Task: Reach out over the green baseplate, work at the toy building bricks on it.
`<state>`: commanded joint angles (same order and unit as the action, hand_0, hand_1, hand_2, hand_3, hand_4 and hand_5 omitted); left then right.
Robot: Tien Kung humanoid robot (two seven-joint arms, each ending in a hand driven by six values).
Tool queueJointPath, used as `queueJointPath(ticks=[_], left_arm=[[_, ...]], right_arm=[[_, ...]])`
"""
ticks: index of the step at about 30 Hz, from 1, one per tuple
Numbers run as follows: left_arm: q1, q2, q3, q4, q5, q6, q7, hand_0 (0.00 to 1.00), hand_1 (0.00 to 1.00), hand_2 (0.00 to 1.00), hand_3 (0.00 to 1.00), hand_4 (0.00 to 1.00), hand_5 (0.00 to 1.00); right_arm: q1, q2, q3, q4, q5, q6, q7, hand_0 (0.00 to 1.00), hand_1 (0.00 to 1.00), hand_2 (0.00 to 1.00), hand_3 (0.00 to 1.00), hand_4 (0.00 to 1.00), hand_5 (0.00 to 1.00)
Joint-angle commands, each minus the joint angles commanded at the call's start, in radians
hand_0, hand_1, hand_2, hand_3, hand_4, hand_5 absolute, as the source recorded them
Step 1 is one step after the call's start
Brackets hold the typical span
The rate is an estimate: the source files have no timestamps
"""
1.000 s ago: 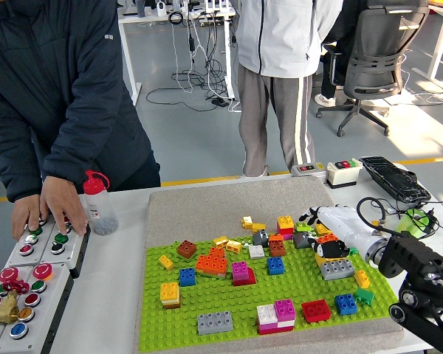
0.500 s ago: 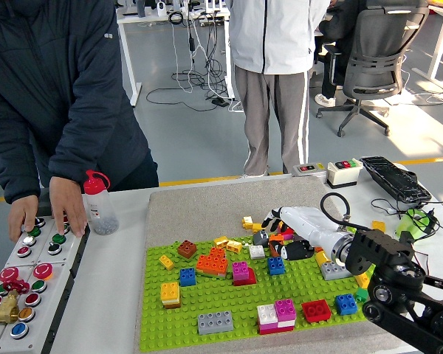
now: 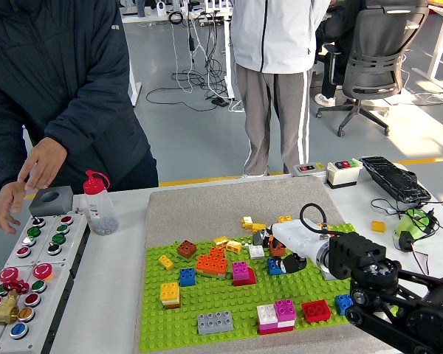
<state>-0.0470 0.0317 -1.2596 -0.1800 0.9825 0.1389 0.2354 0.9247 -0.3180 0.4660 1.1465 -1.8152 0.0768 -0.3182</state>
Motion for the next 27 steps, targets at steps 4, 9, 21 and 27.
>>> queueJointPath(ticks=[4, 9, 21, 27], left_arm=[[0.000, 0.000, 0.001, 0.000, 0.000, 0.000, 0.000, 0.726, 0.764, 0.771, 0.670, 0.478, 0.998], [0.001, 0.000, 0.002, 0.000, -0.001, 0.000, 0.001, 0.727, 0.764, 0.768, 0.669, 0.478, 0.998], [-0.001, 0.001, 0.002, 0.000, -0.002, 0.000, 0.001, 0.727, 0.762, 0.767, 0.669, 0.479, 0.998], [-0.003, 0.001, 0.002, 0.000, -0.002, 0.000, 0.001, 0.727, 0.763, 0.766, 0.669, 0.479, 0.998]], right_arm=[[0.004, 0.017, -0.016, -0.028, -0.040, -0.002, 0.003, 0.684, 0.621, 0.642, 0.706, 0.568, 0.104], [0.007, 0.031, -0.031, -0.047, -0.075, 0.000, 0.002, 0.683, 0.627, 0.649, 0.706, 0.581, 0.121], [0.008, 0.055, -0.050, -0.092, -0.117, 0.019, -0.008, 0.686, 0.644, 0.691, 0.728, 0.604, 0.135], [0.007, 0.064, -0.051, -0.113, -0.116, 0.019, -0.006, 0.673, 0.640, 0.692, 0.730, 0.610, 0.137]])
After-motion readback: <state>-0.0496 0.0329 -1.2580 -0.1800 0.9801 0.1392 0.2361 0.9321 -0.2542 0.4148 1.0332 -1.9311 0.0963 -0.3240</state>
